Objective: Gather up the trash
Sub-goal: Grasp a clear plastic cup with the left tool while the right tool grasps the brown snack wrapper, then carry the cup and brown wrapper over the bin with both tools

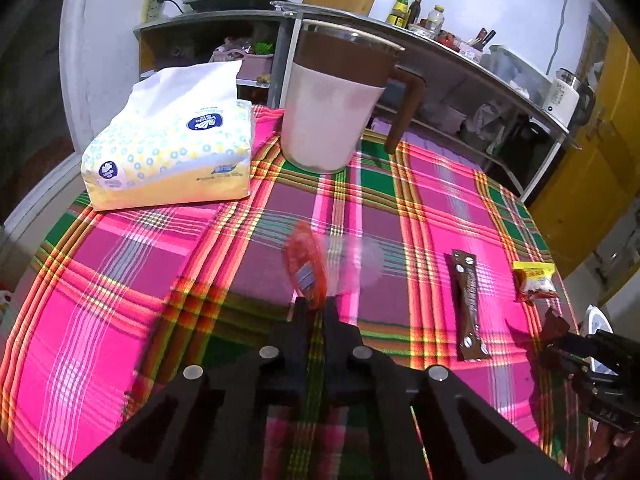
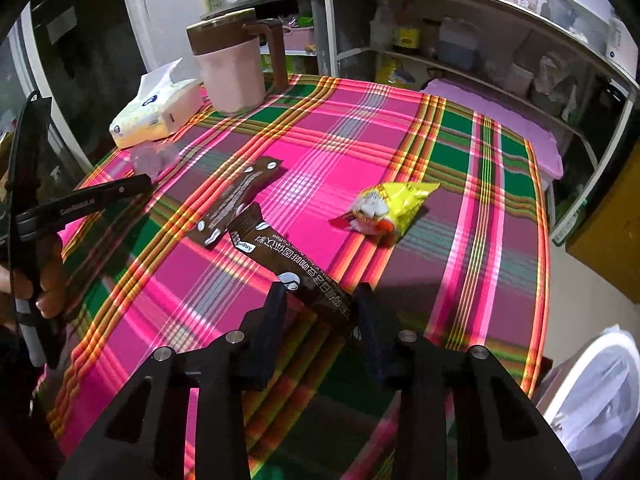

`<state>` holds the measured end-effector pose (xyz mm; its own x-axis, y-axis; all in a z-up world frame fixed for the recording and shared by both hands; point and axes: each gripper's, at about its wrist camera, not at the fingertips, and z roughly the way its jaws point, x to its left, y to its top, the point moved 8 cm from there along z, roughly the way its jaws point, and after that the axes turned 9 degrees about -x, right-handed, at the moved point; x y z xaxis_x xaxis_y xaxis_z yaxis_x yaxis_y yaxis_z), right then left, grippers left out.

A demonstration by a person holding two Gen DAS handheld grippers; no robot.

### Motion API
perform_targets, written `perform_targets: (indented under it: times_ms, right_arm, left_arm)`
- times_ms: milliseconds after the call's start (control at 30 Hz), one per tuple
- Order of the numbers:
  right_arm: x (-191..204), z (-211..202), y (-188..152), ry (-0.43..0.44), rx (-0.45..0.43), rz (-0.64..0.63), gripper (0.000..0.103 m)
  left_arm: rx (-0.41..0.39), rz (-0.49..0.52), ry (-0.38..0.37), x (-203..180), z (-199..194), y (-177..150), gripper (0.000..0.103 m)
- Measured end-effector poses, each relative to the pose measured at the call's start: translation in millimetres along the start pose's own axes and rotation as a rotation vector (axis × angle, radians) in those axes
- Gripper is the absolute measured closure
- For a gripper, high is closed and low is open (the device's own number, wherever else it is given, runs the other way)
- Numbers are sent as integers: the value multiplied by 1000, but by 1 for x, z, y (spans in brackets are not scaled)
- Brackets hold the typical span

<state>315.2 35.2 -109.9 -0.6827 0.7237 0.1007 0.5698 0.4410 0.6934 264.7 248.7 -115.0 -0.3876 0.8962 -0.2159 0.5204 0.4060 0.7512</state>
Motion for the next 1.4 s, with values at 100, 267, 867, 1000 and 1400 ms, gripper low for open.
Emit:
perform_targets:
  times_ms: [100, 267, 867, 1000, 1400]
  right_arm:
    - [1, -5, -4, 0, -3, 10, 66]
    - [0, -13, -7, -3, -16, 29, 66]
    - [6, -83, -25, -24, -119, 103, 66]
    - [5, -103, -33, -33, -142, 123, 66]
    - [-2, -154, -59, -66, -198, 176, 66]
  left_arm:
    - [-18, 2, -9, -1, -9, 0, 101]
    - [-43, 20, -28, -8, -25, -1, 101]
    - [-61, 101, -165, -78, -92, -37, 101]
    - [-64, 124, -194, -98, -109, -48, 101]
    - [-67, 192, -278, -152, -148, -74, 101]
